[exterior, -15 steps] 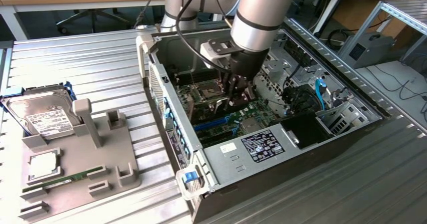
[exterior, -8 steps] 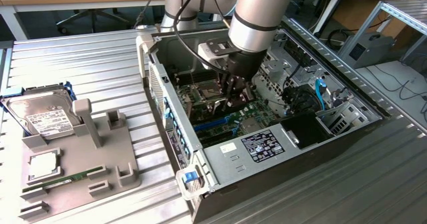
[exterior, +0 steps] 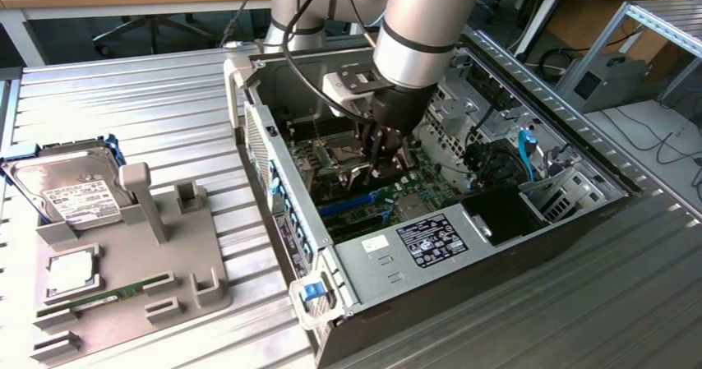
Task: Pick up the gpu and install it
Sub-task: 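Insert the gpu into the slot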
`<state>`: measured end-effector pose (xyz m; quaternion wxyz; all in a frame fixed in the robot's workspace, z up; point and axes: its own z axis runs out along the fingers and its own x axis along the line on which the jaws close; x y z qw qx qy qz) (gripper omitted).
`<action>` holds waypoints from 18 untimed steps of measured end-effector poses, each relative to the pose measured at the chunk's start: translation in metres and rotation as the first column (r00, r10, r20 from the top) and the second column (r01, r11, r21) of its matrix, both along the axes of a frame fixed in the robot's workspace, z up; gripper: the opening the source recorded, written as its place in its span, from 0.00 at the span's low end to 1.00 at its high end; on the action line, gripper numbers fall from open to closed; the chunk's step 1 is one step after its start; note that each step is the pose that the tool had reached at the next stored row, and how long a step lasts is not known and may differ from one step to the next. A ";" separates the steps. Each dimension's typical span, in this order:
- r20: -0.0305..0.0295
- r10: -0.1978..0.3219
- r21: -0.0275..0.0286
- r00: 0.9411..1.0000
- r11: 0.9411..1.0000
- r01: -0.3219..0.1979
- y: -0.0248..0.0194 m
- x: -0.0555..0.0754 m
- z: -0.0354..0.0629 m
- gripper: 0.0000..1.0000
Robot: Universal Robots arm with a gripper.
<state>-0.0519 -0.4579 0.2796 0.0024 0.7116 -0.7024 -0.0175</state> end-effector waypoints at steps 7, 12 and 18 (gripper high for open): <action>0.000 0.000 0.000 1.000 1.000 0.000 0.0000 -0.004 -0.0001 0.27; 0.000 0.000 0.000 1.000 1.000 0.000 0.0000 -0.006 0.0000 0.27; 0.000 0.000 0.000 1.000 1.000 0.000 0.0000 -0.008 -0.0001 0.27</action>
